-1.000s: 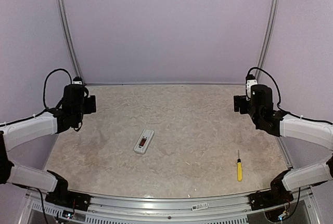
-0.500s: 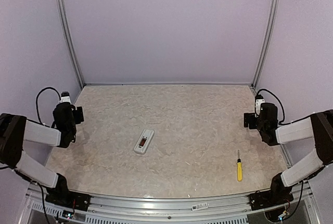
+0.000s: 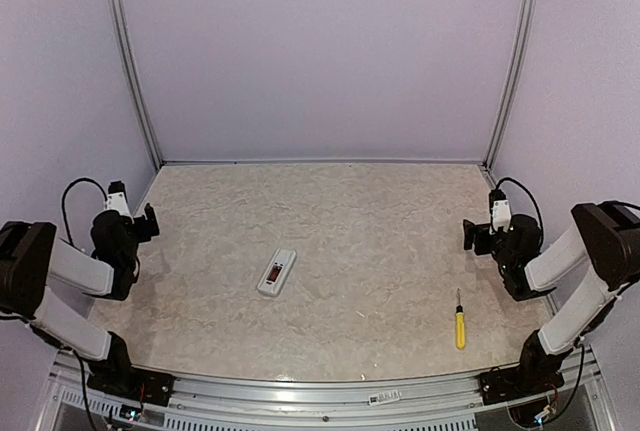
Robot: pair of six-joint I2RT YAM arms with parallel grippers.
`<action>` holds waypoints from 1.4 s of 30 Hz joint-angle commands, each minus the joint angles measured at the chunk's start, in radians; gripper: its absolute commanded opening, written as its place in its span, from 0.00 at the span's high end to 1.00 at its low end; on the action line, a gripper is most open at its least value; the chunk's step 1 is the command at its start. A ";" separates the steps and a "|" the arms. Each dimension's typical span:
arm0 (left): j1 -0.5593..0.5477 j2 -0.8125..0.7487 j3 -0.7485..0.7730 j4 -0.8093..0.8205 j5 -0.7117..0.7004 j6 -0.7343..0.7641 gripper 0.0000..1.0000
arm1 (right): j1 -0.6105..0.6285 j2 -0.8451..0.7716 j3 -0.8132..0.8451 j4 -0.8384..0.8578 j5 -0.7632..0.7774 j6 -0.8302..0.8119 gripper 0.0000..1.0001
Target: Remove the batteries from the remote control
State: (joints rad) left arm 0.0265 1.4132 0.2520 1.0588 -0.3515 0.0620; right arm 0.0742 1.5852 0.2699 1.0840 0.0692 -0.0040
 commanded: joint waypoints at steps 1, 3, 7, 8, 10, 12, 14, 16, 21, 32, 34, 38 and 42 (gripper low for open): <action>0.033 0.014 0.038 -0.014 0.061 -0.027 0.01 | -0.010 0.006 0.042 0.036 0.051 0.039 0.00; 0.053 0.012 0.054 -0.047 0.088 -0.044 0.01 | -0.010 0.000 0.043 0.021 0.060 0.041 0.00; 0.055 0.012 0.052 -0.038 0.090 -0.045 0.01 | -0.010 0.000 0.041 0.026 0.057 0.039 0.00; 0.055 0.012 0.050 -0.039 0.089 -0.045 0.01 | -0.010 0.004 0.038 0.041 0.049 0.036 0.00; 0.053 0.012 0.050 -0.037 0.089 -0.045 0.01 | -0.010 0.000 0.040 0.032 0.039 0.032 0.00; 0.053 0.013 0.050 -0.037 0.089 -0.045 0.01 | -0.010 0.003 0.041 0.032 0.035 0.033 0.00; 0.054 0.012 0.050 -0.038 0.089 -0.045 0.01 | -0.010 0.002 0.040 0.031 0.035 0.032 0.00; 0.053 0.012 0.050 -0.039 0.090 -0.044 0.01 | -0.010 0.004 0.040 0.033 0.034 0.033 0.00; 0.055 0.012 0.051 -0.039 0.091 -0.045 0.01 | -0.010 0.004 0.042 0.032 0.034 0.032 0.00; 0.054 0.012 0.051 -0.039 0.090 -0.045 0.01 | -0.009 0.003 0.040 0.035 0.034 0.032 0.00; 0.055 0.012 0.050 -0.039 0.090 -0.045 0.01 | -0.010 0.003 0.039 0.037 0.034 0.032 0.00; 0.055 0.012 0.051 -0.039 0.090 -0.045 0.01 | -0.010 0.004 0.037 0.039 0.036 0.031 0.00; 0.055 0.012 0.050 -0.039 0.090 -0.044 0.01 | -0.010 0.003 0.038 0.042 0.035 0.030 0.00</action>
State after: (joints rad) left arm 0.0734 1.4158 0.2893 1.0382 -0.2691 0.0235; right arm 0.0742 1.5856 0.3031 1.1088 0.1081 0.0208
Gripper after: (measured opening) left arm 0.988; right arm 0.995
